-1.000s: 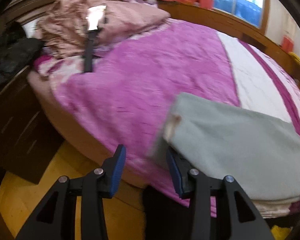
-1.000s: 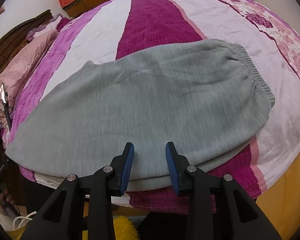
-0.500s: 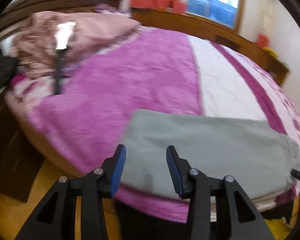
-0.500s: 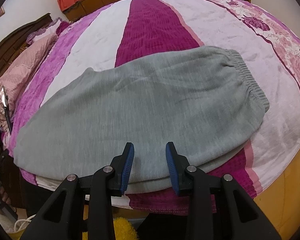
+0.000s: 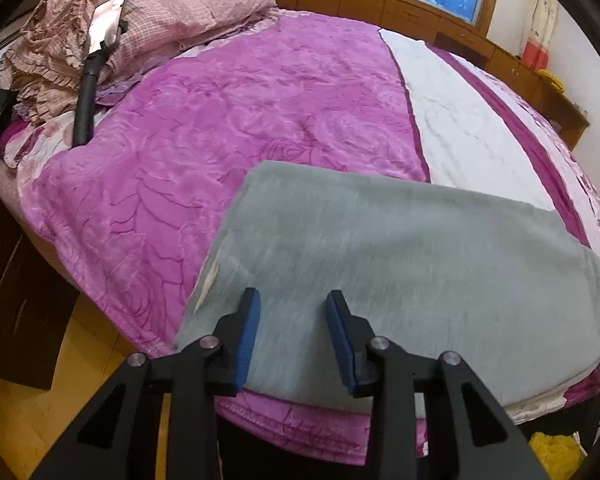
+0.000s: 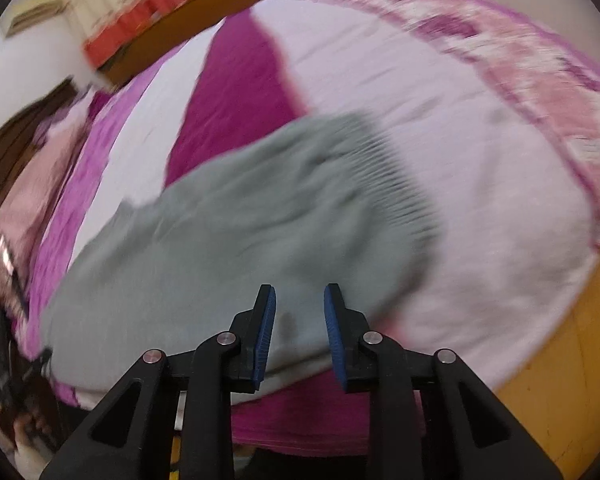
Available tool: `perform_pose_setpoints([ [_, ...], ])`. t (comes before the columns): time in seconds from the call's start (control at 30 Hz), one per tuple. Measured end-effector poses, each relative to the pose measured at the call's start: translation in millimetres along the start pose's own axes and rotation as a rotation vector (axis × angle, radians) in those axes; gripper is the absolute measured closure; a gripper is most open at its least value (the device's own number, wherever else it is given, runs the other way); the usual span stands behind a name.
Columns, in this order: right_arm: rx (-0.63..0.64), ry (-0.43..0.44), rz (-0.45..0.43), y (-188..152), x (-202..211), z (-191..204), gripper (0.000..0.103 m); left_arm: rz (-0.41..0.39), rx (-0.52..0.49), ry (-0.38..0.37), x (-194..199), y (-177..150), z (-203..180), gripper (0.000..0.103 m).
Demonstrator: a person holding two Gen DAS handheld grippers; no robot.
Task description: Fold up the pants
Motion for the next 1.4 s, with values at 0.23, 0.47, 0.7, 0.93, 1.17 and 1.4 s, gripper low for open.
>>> perform_pose_setpoints([
  [0.23,-0.22,0.104,0.007,-4,23,-49,0.081,0.014,0.029,0.015,9,-5,4,0.066],
  [0.47,-0.189,0.288,0.172,-30,-8,15,0.081,0.029,0.026,0.024,16,-7,-1,0.066],
  [0.7,-0.233,0.28,0.238,-41,-33,31,0.081,0.06,-0.041,-0.088,27,-19,-34,0.066],
  [0.93,-0.275,0.292,0.168,-32,-34,28,0.083,0.105,-0.294,-0.208,18,-27,-119,0.066],
  [1.17,-0.282,0.373,0.072,-21,-11,28,0.103,0.12,-0.565,-0.35,19,-47,-205,0.066],
  [1.4,-0.278,0.375,0.072,-13,-6,32,0.103,0.148,-0.8,-0.493,25,-79,-272,0.066],
])
Point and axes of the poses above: each gripper's, at about its wrist camera, not at the fingertips, and x roughly against the way its jaws point, z to its left, y to its top, the point moved 4 cm from there along -x, roughly the way its jaws point, and after that the axes turned 9 degrees about -y, right-handed, at the moved point
